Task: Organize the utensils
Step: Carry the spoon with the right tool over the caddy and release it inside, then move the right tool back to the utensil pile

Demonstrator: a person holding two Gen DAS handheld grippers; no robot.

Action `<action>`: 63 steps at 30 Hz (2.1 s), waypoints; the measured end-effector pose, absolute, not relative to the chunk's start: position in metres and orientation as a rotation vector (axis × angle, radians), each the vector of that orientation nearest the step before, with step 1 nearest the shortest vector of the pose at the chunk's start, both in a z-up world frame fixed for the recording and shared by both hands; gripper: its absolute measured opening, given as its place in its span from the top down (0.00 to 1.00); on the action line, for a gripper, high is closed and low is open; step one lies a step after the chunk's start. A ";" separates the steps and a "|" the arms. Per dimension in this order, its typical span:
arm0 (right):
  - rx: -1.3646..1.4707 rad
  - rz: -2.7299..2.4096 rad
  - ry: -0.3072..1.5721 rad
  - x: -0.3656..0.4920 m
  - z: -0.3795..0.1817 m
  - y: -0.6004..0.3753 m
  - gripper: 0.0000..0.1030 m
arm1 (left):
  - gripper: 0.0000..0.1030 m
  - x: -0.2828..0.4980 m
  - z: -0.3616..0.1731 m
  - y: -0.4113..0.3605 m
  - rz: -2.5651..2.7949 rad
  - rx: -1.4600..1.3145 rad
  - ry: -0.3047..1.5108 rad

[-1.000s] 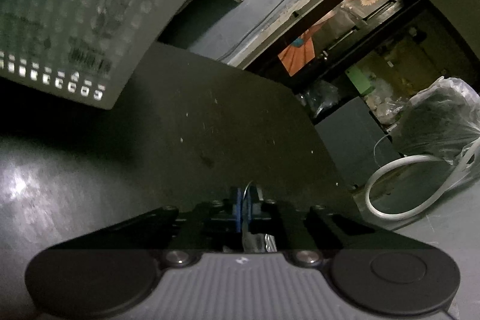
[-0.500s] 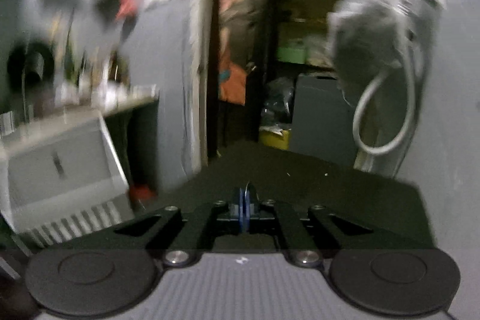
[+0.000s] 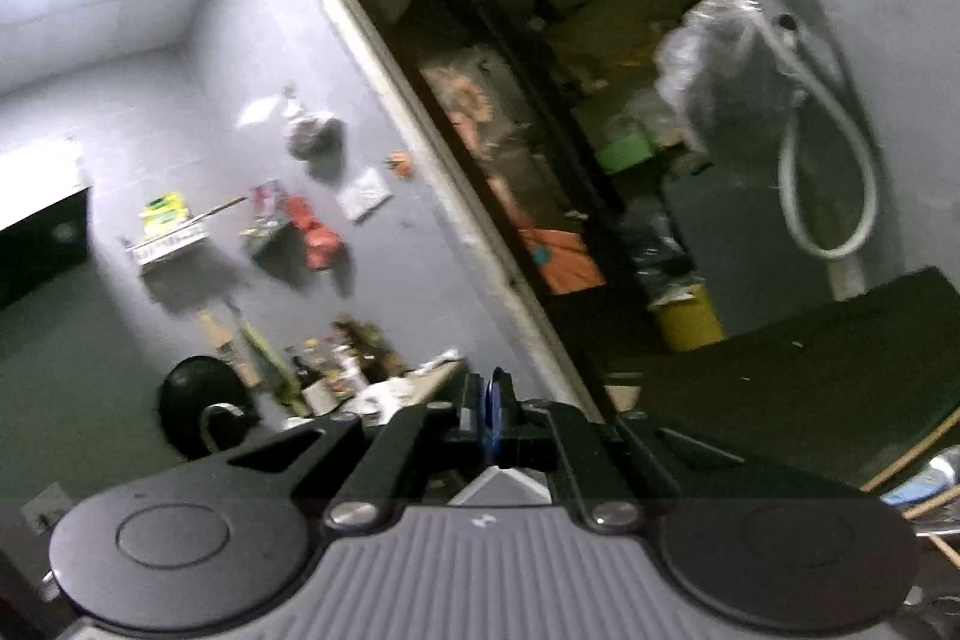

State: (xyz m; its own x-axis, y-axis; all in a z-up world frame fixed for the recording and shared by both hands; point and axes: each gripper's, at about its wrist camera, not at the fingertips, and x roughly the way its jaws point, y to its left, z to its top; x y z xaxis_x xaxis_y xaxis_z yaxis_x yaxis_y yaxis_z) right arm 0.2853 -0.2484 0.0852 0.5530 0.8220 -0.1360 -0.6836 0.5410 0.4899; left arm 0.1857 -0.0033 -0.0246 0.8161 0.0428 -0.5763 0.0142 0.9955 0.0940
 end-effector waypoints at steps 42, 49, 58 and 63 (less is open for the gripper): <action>0.312 0.834 0.541 0.253 0.022 -0.196 0.08 | 0.23 0.182 -0.025 -0.004 -0.058 0.119 0.618; 0.322 0.639 0.499 0.257 0.012 -0.233 0.00 | 0.23 0.181 -0.025 -0.004 -0.055 0.121 0.619; 0.268 0.321 0.624 0.280 -0.039 -0.277 0.00 | 0.23 0.181 -0.025 -0.001 -0.041 0.108 0.629; 0.243 0.240 0.624 0.301 -0.057 -0.296 0.00 | 0.23 0.182 -0.024 0.000 -0.019 0.093 0.638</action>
State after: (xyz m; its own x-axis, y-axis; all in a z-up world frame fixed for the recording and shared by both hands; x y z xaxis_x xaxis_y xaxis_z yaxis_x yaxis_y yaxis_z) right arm 0.3007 -0.2962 -0.0566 0.7857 0.2928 -0.5450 -0.1474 0.9441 0.2948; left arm 0.1818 0.0002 -0.0240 0.8033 0.0107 -0.5954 0.0467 0.9956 0.0810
